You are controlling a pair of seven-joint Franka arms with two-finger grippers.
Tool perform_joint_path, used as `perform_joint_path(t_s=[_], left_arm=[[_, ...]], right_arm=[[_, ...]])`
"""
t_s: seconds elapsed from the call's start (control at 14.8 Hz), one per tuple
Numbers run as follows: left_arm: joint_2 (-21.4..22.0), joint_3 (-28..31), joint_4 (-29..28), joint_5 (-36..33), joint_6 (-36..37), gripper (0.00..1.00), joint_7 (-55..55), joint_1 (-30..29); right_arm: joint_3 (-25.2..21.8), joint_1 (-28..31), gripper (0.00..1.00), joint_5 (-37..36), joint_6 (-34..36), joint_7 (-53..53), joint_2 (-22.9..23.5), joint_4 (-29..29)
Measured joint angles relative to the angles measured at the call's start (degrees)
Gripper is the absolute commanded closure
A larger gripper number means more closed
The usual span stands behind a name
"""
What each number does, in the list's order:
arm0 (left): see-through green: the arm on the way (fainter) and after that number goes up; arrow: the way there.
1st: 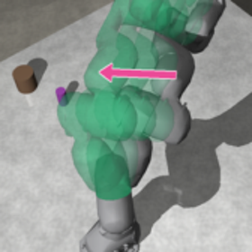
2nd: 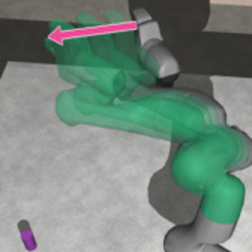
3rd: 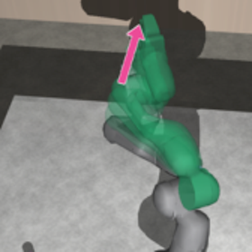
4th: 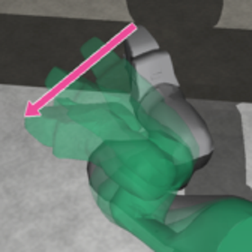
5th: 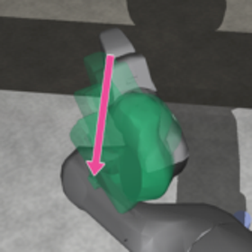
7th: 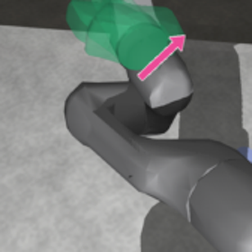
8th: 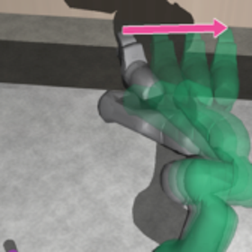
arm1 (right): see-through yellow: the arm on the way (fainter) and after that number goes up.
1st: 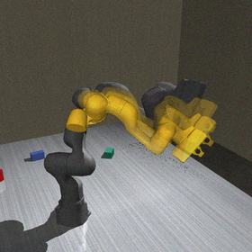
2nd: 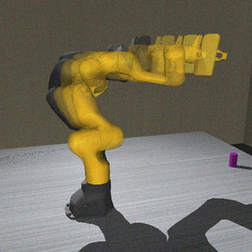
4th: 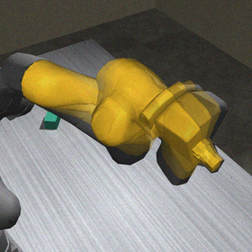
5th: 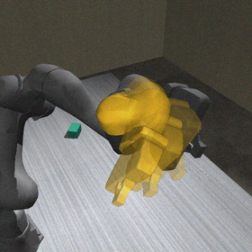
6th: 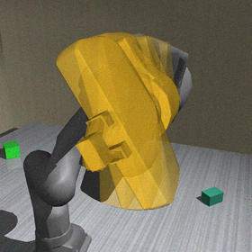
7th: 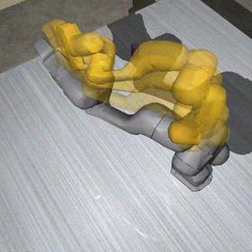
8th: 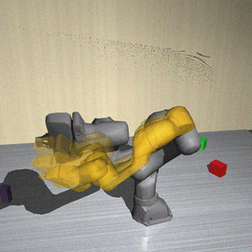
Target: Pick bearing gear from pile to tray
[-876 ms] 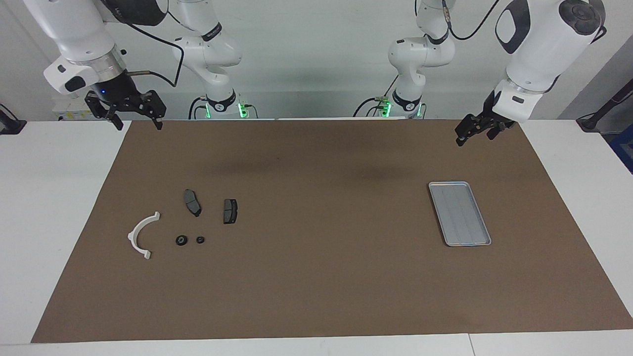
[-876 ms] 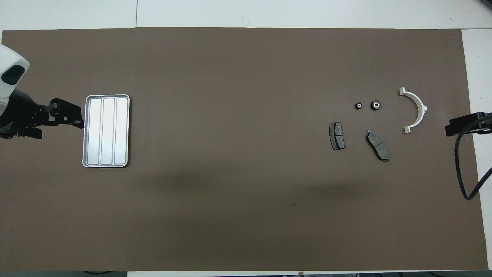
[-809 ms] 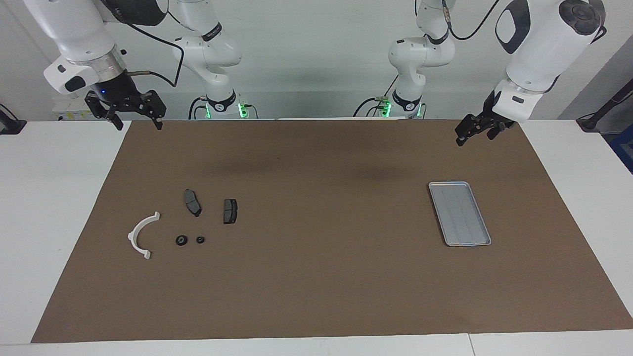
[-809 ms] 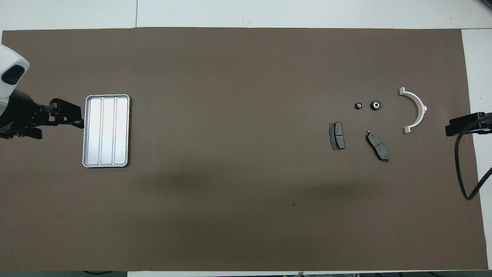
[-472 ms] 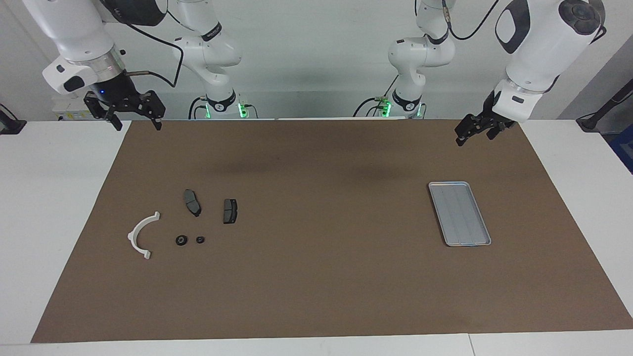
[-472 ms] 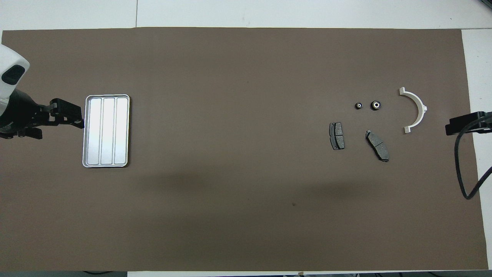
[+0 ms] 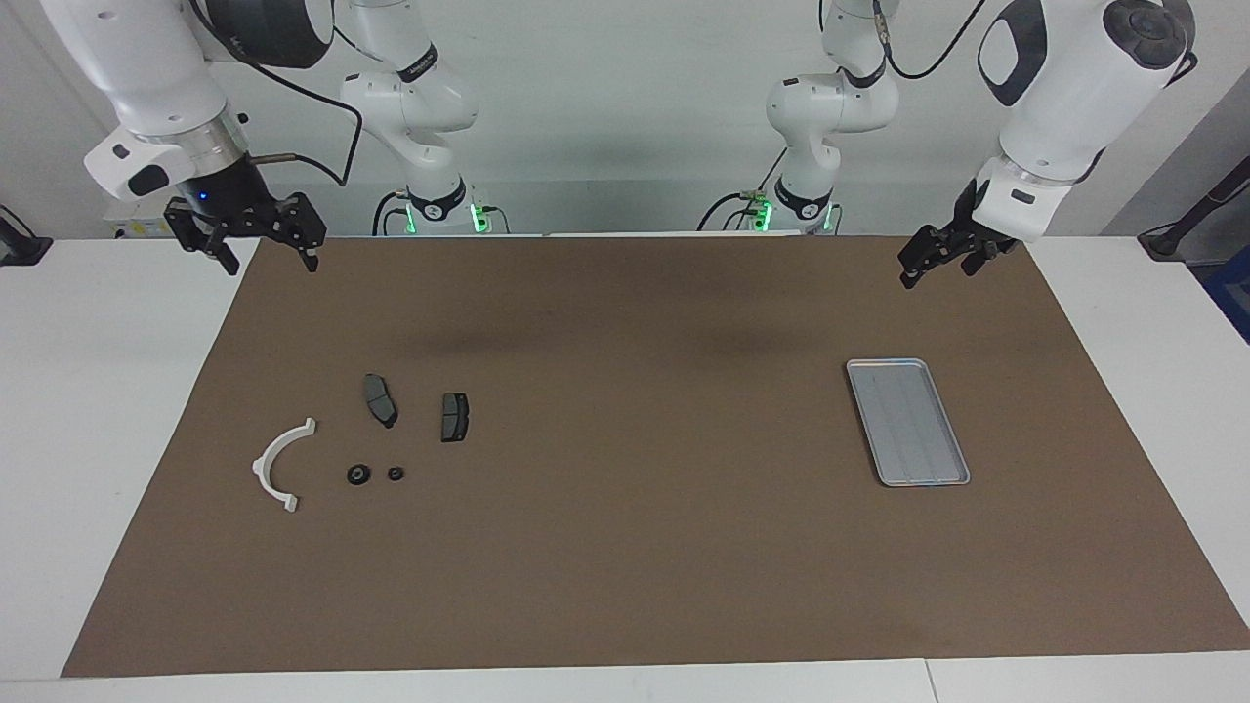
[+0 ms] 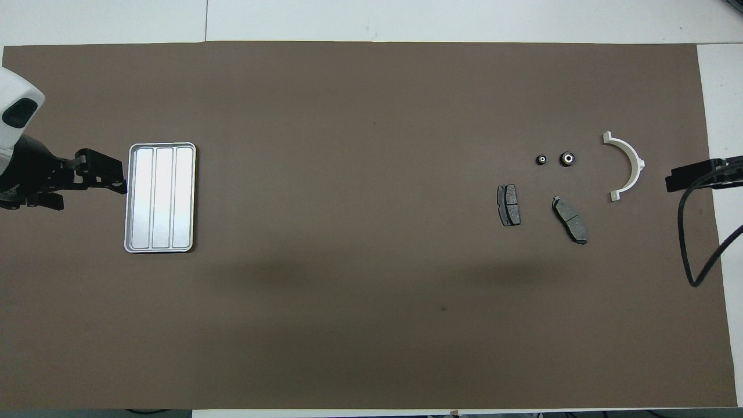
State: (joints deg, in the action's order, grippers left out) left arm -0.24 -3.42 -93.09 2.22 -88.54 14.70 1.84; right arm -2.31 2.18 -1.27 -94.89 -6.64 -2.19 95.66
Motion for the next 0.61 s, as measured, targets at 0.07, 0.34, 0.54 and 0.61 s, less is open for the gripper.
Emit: perform_joint_path(t_s=[0.07, 0.34, 0.54, 0.61], left_arm=[[0.0, 0.0, 0.0, 0.0, 0.0, 0.0, 0.0, 0.0], [0.0, 0.0, 0.0, 0.0, 0.0, 0.0, 0.0, 0.0], [0.0, 0.0, 0.0, 0.0, 0.0, 0.0, 0.0, 0.0], [0.0, 0.0, 0.0, 0.0, 0.0, 0.0, 0.0, 0.0]], right_arm=[[0.0, 0.37, 0.0, 0.01, -1.78, -0.01, 1.28, 0.14], [-0.07, 3.02, 0.0, 0.06, -9.43, -0.78, 8.38, 0.33], [-0.04, 3.55, 0.0, 0.11, -15.63, -1.62, 14.43, 0.36], [0.11, 3.29, 0.0, 0.11, -17.12, -1.62, 16.18, 0.33]])
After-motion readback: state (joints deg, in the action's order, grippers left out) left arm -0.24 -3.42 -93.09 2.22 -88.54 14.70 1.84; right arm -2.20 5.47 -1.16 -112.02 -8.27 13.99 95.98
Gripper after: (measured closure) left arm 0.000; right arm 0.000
